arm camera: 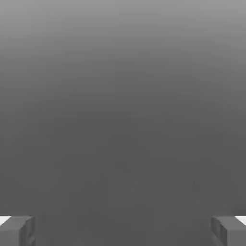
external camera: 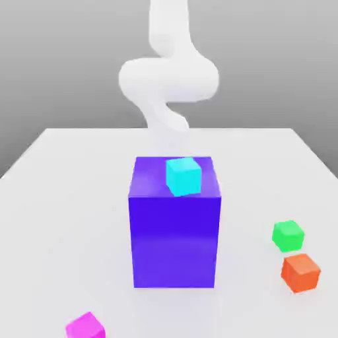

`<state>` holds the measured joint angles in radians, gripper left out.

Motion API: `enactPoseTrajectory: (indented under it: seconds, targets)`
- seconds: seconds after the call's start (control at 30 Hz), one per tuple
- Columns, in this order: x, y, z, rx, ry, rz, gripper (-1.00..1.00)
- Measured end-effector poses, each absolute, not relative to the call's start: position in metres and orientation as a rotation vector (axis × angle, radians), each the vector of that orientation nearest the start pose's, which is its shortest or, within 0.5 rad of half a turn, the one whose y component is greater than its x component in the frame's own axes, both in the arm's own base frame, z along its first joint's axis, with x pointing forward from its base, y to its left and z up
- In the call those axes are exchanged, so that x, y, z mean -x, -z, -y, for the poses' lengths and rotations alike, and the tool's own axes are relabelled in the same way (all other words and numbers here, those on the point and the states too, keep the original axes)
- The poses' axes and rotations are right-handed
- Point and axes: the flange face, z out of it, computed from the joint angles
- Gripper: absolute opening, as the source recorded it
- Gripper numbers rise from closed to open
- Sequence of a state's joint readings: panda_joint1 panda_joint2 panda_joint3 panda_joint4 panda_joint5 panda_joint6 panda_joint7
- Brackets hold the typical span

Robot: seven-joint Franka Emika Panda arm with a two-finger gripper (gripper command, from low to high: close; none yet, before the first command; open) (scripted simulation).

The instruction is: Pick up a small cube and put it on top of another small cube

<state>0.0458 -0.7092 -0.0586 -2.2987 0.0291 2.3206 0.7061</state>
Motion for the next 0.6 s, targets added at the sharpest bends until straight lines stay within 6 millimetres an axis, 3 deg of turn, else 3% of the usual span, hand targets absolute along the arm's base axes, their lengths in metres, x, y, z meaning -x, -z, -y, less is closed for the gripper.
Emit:
enactPoseTrajectory:
  seconds: [0.13,0.3,0.47,0.6]
  targets:
    - [-0.429,-0.623,0.029,2.594,0.774,-0.840,0.00]
    - [-0.477,-0.545,0.045,2.690,0.606,-0.707,0.00]
    - [-0.510,-0.461,0.059,2.777,0.457,-0.581,0.00]
    - [-0.524,-0.393,0.073,2.848,0.350,-0.482,0.00]
